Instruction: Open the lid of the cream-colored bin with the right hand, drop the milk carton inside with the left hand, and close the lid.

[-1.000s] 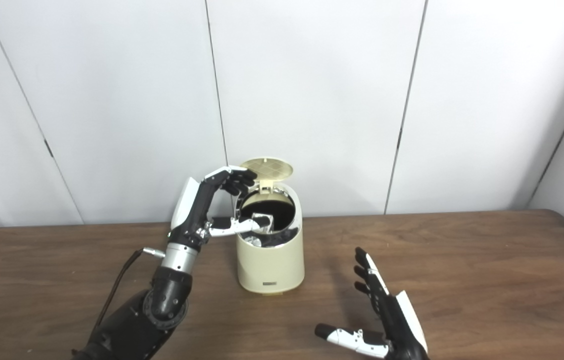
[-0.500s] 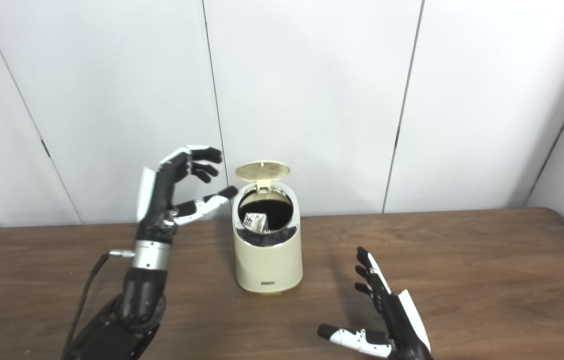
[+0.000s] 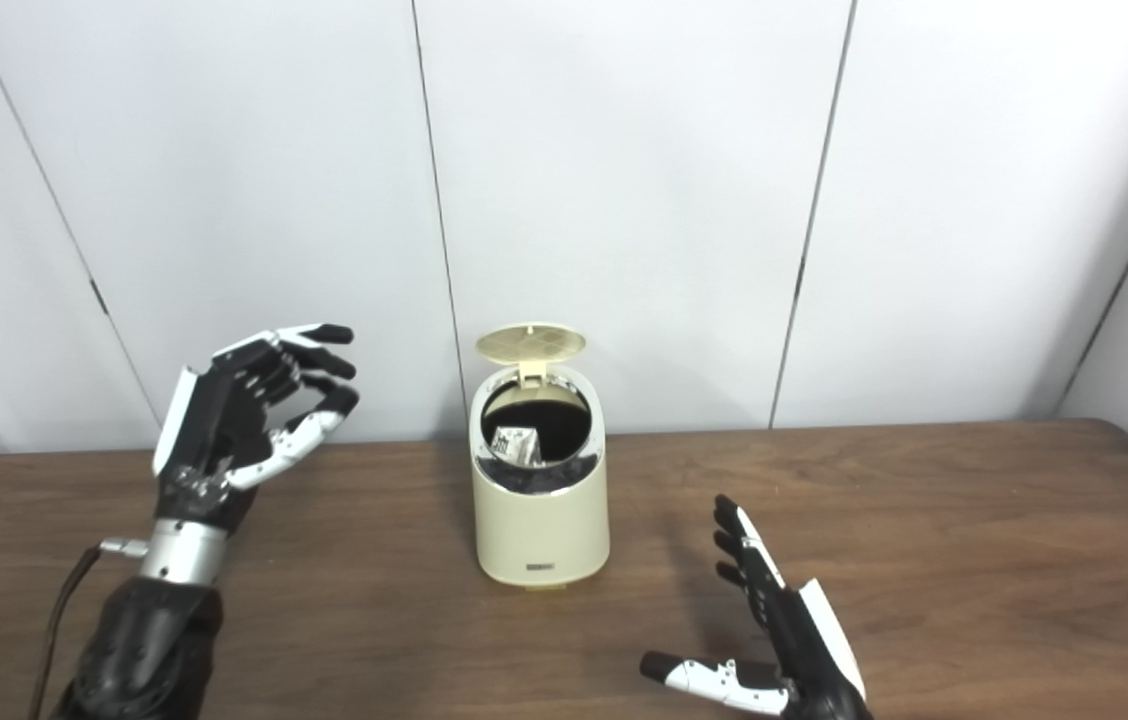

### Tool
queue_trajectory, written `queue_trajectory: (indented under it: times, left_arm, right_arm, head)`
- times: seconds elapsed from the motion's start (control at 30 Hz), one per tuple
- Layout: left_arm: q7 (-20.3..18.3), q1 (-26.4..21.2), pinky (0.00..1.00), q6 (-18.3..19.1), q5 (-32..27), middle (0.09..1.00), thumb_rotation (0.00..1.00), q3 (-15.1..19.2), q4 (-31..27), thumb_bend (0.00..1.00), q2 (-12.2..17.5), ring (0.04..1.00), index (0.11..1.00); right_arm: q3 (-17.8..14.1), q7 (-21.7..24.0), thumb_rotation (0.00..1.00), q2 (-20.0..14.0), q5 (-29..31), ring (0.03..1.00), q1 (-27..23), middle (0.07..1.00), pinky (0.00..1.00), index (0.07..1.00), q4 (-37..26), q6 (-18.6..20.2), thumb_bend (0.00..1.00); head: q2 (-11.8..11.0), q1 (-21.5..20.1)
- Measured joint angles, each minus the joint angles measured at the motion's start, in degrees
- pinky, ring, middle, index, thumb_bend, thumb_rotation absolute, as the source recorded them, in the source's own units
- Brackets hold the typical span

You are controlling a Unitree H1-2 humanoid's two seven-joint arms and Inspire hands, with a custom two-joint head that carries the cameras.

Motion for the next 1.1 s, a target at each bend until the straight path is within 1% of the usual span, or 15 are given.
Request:
queue_trajectory:
  times: [0.03, 0.07, 0.13, 0.23, 0.33, 0.47, 0.5, 0.57, 0.73, 0.83, 0.9, 1.0, 1.1]
  left_arm:
    - [-0.89, 0.97, 0.52, 0.8, -0.74, 0.736, 0.03, 0.72, -0.79, 0.68, -0.14, 0.632, 0.752]
    - [-1.56, 1.72, 0.52, 1.83, -1.38, 0.74, 0.07, 1.39, -1.47, 0.68, -0.34, 0.635, 0.762]
    - [-2.53, 3.29, 0.53, 4.07, -2.37, 0.745, 0.1, 2.63, -3.2, 0.69, -0.73, 0.647, 0.768]
    - [-3.9, 5.75, 0.55, 7.6, -3.79, 0.763, 0.11, 3.85, -5.57, 0.69, -1.15, 0.673, 0.785]
    - [-5.33, 8.34, 0.56, 9.4, -4.42, 0.77, 0.11, 4.86, -6.22, 0.68, -2.02, 0.686, 0.791]
    - [-7.27, 10.96, 0.55, 9.63, -5.09, 0.766, 0.08, 6.03, -6.22, 0.68, -3.16, 0.673, 0.788]
    - [-7.43, 11.44, 0.56, 9.68, -5.14, 0.768, 0.08, 6.39, -6.22, 0.68, -3.58, 0.677, 0.792]
    - [-7.65, 12.17, 0.56, 9.77, -5.16, 0.776, 0.08, 7.02, -6.22, 0.67, -4.6, 0.682, 0.797]
    - [-8.82, 13.93, 0.55, 9.93, -4.0, 0.778, 0.08, 7.07, -6.5, 0.66, -5.82, 0.685, 0.791]
    - [-8.57, 14.84, 0.51, 10.15, -1.75, 0.756, 0.11, 7.12, -6.89, 0.68, -6.32, 0.664, 0.777]
    - [-8.34, 15.57, 0.49, 10.17, -0.49, 0.742, 0.12, 7.14, -7.2, 0.69, -6.68, 0.65, 0.767]
    - [-8.41, 16.36, 0.48, 10.01, 0.39, 0.717, 0.12, 7.1, -7.19, 0.69, -7.44, 0.624, 0.748]
    - [-8.85, 16.53, 0.46, 8.5, 1.03, 0.695, 0.13, 7.01, -6.23, 0.7, -7.81, 0.605, 0.733]
  right_arm:
    - [-0.05, 0.04, 0.33, -0.05, 0.06, 0.954, 0.02, 0.979, 0.91, 0.984, 0.0, -0.02, 0.84]
    - [-0.1, 0.08, 0.33, -0.1, 0.1, 0.955, 0.03, 0.981, 0.91, 0.984, 0.03, -0.02, 0.84]
    - [-0.15, 0.09, 0.33, -0.11, 0.08, 0.949, 0.03, 0.978, 0.9, 0.981, 0.03, -0.03, 0.84]
    - [-0.27, 0.09, 0.33, -0.11, 0.04, 0.949, 0.03, 0.98, 0.91, 0.98, 0.05, -0.08, 0.83]
    - [-0.54, 0.09, 0.33, -0.24, 0.11, 0.946, 0.01, 0.978, 0.89, 0.977, 0.58, -0.83, 0.84]
    - [-0.78, 0.27, 0.32, -0.48, 0.36, 0.944, 0.05, 0.977, 0.9, 0.976, 1.01, -0.94, 0.83]
    - [-0.78, 0.29, 0.33, -0.55, 0.33, 0.935, 0.04, 0.973, 0.87, 0.975, 1.0, -0.93, 0.83]
    - [-0.76, 0.3, 0.31, -0.72, 0.15, 0.932, 0.04, 0.972, 0.88, 0.972, 1.0, -0.94, 0.82]
    - [-1.22, 0.3, 0.28, -0.78, 1.08, 0.919, 0.15, 0.96, 0.88, 0.958, 1.0, -1.26, 0.82]
    - [-1.52, 0.28, 0.26, -0.86, 1.46, 0.9, 0.42, 0.955, 0.86, 0.953, 1.02, -2.32, 0.8]
    - [-1.6, 0.3, 0.26, -1.03, 1.93, 0.897, 0.64, 0.949, 0.86, 0.949, 1.13, -3.52, 0.79]
    - [-1.86, 0.39, 0.26, -1.41, 2.79, 0.897, 0.65, 0.946, 0.87, 0.944, 2.06, -4.07, 0.79]
    - [-1.98, 0.49, 0.28, -1.94, 2.93, 0.892, 0.65, 0.948, 0.85, 0.937, 3.03, -5.38, 0.79]
  head:
    - [0.0, 0.0]
    - [0.09, 0.0]
    - [0.26, 0.09]
    - [0.26, 0.35]
    - [0.35, 0.53]
    - [0.7, 0.88]
    - [0.7, 0.97]
    - [0.79, 0.97]
    - [1.14, 1.32]
    - [1.14, 1.67]
    - [1.14, 2.02]
    - [1.06, 2.28]
    - [0.88, 2.2]
